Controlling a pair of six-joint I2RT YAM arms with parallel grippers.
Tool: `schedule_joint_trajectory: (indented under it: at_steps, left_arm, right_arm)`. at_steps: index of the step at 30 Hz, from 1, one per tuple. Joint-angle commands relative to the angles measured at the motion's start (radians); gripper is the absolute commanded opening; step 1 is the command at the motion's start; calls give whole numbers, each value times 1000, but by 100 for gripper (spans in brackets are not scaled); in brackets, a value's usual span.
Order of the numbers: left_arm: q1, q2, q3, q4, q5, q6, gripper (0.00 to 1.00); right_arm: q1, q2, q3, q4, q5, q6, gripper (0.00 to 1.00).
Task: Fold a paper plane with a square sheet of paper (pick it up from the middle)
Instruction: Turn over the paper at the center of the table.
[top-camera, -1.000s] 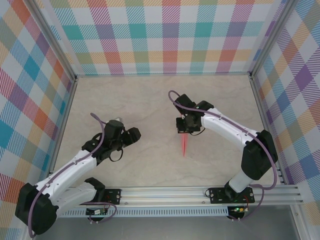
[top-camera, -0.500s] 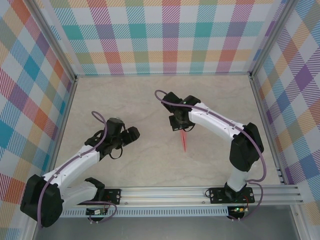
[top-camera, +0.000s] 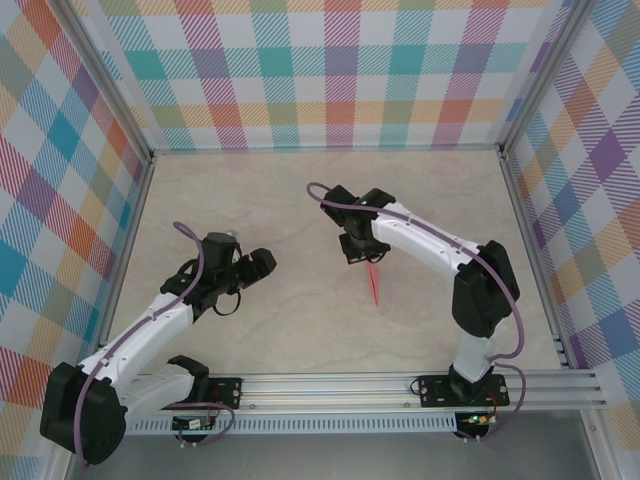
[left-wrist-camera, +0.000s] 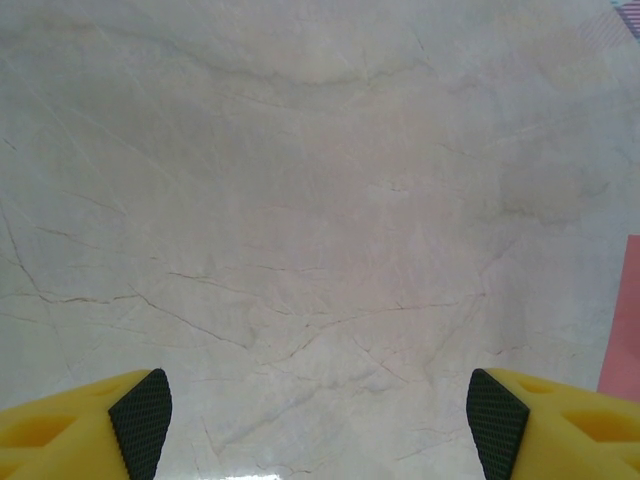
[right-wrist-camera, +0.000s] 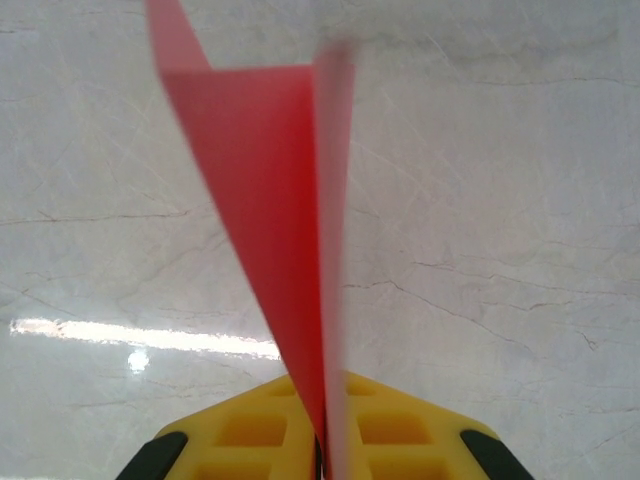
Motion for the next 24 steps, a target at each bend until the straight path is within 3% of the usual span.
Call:
schedule_joint_trajectory:
  at_steps: [1,7,15,18,20,24]
  left_arm:
    - [20,-25,34,-48,-18,11,79]
    - [21,-121,2,-120,-106,3,79]
    - [21,-170,-30,-144,-107,-13,80]
    - [21,-189,-30,-157,-109,-10,80]
    - [21,-189,-29,-164,-108,-8,80]
    - [22,-180,-24,-165,-94,-11,80]
  right_arm:
    - [7,57,59,-80,32,44,11]
    - [21,234,213,-254,110,125,11]
    - [78,486,406,-386,161,242,14]
    - [100,559,475,-403,147,257,25]
    - [108,576,487,-368,86,243,27]
    - [120,486,456,-245,-36,200,46]
